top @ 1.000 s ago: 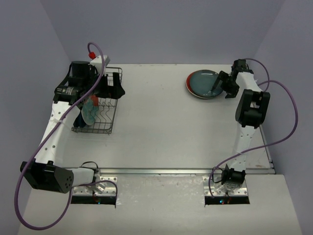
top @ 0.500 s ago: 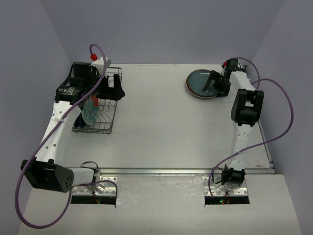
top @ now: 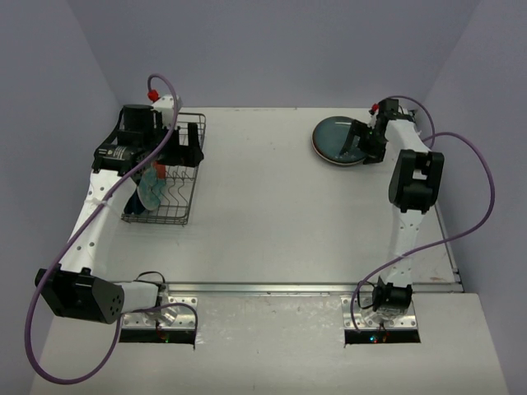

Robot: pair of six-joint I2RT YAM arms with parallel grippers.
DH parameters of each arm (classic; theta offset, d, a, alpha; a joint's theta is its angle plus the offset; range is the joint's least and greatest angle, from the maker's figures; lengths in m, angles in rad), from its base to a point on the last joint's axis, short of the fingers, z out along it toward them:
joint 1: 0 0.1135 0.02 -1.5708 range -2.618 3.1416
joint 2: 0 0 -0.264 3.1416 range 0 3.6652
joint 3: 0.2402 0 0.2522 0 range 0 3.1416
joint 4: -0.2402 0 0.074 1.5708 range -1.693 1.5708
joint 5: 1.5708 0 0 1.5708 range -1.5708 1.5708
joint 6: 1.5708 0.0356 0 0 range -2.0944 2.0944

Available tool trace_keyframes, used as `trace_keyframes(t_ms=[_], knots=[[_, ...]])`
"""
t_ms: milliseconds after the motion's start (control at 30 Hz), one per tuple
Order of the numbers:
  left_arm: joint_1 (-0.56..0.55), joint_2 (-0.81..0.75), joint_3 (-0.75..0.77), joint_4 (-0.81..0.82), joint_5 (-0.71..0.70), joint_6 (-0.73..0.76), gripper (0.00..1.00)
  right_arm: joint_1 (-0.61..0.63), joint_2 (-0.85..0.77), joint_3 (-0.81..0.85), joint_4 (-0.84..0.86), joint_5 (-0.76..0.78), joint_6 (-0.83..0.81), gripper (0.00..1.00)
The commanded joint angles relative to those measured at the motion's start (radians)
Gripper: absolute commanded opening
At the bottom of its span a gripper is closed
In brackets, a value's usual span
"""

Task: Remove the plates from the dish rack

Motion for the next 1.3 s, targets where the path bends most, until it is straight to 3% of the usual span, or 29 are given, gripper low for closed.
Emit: trace_keyframes(t_ms=[0, 233, 433, 600, 867, 1067, 1100, 1267], knots=[[0.009, -0.003, 0.060, 0.024, -0.262, 0.002, 1.00, 0.012, -0.171, -0.071, -0.001, 0.024, -0.060, 0.99], [0.020, 0.095, 0.088, -0.017, -0.564, 0.053, 0.93, 0.012, -0.396, -0.239, 0.022, 0.057, -0.122, 0.99], [0.052, 0.146, 0.026, 0.034, -0.666, 0.087, 0.90, 0.013, -0.607, -0.407, 0.053, 0.018, -0.162, 0.99], [0.114, 0.227, 0.027, 0.060, -0.653, 0.104, 0.88, 0.013, -0.775, -0.532, 0.074, -0.030, -0.174, 0.99], [0.131, 0.269, -0.037, 0.097, -0.510, 0.122, 0.73, 0.012, -0.873, -0.613, 0.073, -0.073, -0.164, 0.99], [0.130, 0.262, -0.098, 0.123, -0.463, 0.126, 0.49, 0.012, -0.887, -0.639, 0.081, -0.109, -0.137, 0.99], [0.131, 0.258, -0.104, 0.125, -0.461, 0.129, 0.39, 0.013, -0.893, -0.643, 0.083, -0.111, -0.134, 0.99], [0.130, 0.217, -0.104, 0.136, -0.464, 0.145, 0.15, 0.011, -0.898, -0.647, 0.087, -0.118, -0.131, 0.99]])
